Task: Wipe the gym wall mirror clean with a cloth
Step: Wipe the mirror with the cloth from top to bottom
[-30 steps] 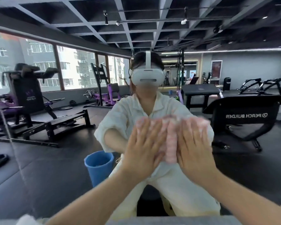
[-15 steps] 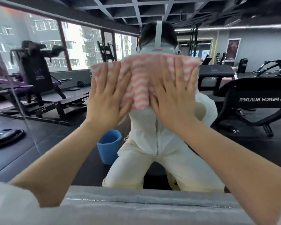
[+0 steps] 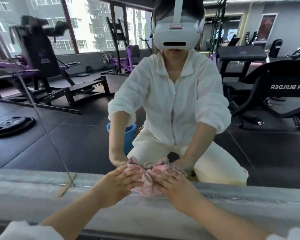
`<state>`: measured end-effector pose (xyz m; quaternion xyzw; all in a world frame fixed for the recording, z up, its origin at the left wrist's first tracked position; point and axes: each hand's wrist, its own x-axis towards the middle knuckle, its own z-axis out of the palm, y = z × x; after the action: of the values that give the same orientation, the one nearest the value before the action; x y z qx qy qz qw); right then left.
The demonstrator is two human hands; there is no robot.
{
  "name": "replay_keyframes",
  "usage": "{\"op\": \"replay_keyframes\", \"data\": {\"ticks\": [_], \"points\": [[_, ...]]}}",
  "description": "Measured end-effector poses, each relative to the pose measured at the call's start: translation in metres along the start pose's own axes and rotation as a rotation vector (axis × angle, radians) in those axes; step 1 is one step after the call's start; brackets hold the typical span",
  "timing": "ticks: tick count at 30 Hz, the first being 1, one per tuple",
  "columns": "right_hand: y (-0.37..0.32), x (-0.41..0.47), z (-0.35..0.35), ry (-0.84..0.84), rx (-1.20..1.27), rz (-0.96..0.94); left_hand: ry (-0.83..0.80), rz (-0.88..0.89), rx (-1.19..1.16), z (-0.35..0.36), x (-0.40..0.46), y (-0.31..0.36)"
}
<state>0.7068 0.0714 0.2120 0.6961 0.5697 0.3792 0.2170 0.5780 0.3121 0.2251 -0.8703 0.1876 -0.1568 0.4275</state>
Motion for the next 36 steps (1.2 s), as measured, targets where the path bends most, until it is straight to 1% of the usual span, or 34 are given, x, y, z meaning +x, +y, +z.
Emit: {"op": "replay_keyframes", "data": {"ticks": [2, 4, 8, 10, 11, 13, 16, 19, 21, 23, 26, 28, 31, 33, 34, 36], "points": [[0.011, 0.002, -0.006, 0.038, 0.015, -0.012, 0.030, -0.021, -0.006, -0.002, 0.003, -0.009], [0.033, 0.010, -0.019, 0.117, 0.026, 0.028, 0.095, -0.080, -0.004, -0.016, 0.012, -0.028], [0.077, 0.020, -0.040, 0.294, 0.025, 0.244, 0.295, -0.251, -0.010, -0.039, 0.040, -0.053], [0.081, 0.019, -0.041, 0.310, 0.017, 0.332, 0.316, -0.300, -0.016, -0.040, 0.048, -0.051], [0.077, 0.017, -0.039, 0.306, 0.015, 0.338, 0.303, -0.286, -0.016, -0.037, 0.048, -0.046], [0.059, 0.011, -0.029, 0.274, 0.030, 0.288, 0.249, -0.174, 0.006, -0.028, 0.043, -0.036], [0.025, -0.002, -0.013, 0.166, 0.116, 0.175, 0.118, 0.034, 0.107, -0.012, 0.026, -0.023], [-0.005, -0.010, -0.007, -0.009, 0.188, 0.080, -0.007, 0.121, 0.079, -0.001, 0.013, -0.001], [-0.011, -0.013, -0.010, -0.094, 0.156, 0.038, -0.024, 0.127, 0.050, -0.002, 0.014, 0.015], [0.000, -0.017, -0.011, -0.092, 0.109, 0.060, 0.046, 0.075, 0.017, -0.007, 0.021, 0.019], [0.046, -0.023, -0.020, 0.027, 0.066, 0.142, 0.191, -0.035, -0.016, -0.037, 0.051, -0.008], [0.088, -0.021, -0.034, 0.119, 0.050, 0.289, 0.306, -0.162, -0.018, -0.070, 0.081, -0.037], [0.140, -0.014, -0.058, 0.268, 0.045, 0.591, 0.505, -0.424, -0.132, -0.115, 0.123, -0.075], [0.155, -0.011, -0.067, 0.315, 0.065, 0.693, 0.588, -0.564, -0.213, -0.127, 0.141, -0.085], [0.154, -0.012, -0.066, 0.336, 0.074, 0.705, 0.608, -0.593, -0.243, -0.129, 0.145, -0.083], [0.137, -0.018, -0.052, 0.352, 0.091, 0.695, 0.597, -0.542, -0.252, -0.119, 0.147, -0.067]]}}
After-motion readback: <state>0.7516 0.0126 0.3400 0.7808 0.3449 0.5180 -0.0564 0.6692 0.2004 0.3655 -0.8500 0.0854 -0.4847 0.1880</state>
